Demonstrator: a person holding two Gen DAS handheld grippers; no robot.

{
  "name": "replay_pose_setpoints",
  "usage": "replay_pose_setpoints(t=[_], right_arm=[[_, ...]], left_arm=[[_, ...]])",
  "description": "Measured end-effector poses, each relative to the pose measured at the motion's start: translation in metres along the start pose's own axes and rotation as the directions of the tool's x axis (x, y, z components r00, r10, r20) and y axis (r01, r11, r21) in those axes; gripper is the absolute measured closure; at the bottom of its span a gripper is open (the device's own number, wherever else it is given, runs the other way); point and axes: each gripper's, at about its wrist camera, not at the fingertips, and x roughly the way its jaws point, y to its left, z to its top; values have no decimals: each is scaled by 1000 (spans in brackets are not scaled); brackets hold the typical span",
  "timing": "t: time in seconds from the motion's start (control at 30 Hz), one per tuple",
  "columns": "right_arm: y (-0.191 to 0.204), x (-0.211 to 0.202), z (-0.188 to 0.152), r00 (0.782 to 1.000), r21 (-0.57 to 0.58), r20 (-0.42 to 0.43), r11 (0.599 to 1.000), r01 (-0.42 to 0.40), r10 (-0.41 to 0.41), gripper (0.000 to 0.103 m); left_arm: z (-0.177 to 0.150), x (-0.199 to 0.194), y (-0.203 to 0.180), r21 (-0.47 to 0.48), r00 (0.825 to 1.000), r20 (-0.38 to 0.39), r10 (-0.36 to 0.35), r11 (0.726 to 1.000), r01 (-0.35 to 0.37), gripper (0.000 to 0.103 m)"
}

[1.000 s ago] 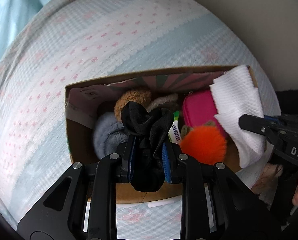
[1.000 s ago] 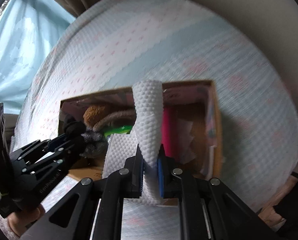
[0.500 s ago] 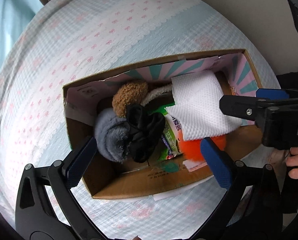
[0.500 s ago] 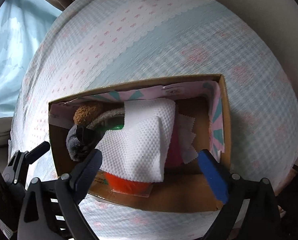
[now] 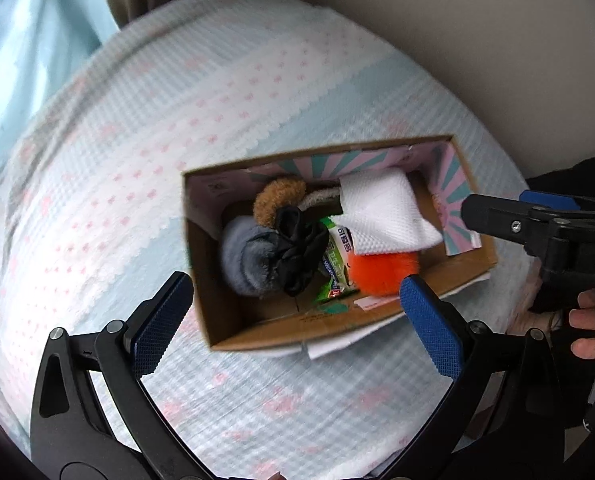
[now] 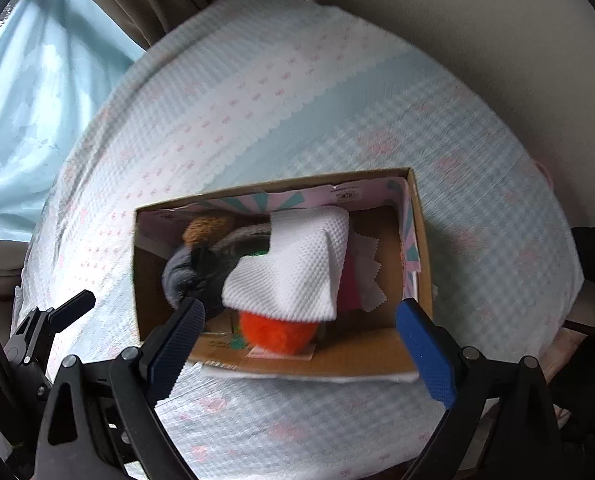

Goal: Organize soft objects
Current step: 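Lift both open tools up and away from the box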

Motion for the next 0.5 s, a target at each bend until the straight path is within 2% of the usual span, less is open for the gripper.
replay_pose_setpoints(t=[0.13,0.23,0.4,0.5], right_arm=[[16,-49,-17,995,-15,92,1000,25,-24,8],[31,-90,-33,982,-37,179,997,60,-52,8],[58,-159,-66,943,-69,323,992,104,-77,8],[73,-199,-87,906,-75,415,988,132,-89,8]], left_arm=[[-10,-56,8,-5,995,98,14,1000,-13,0],[-21,-101,16,-17,984,175,27,1000,-25,0],[-41,-174,33,-35,956,292,41,999,-32,0],[-56,-218,42,-51,925,375,57,998,-41,0]])
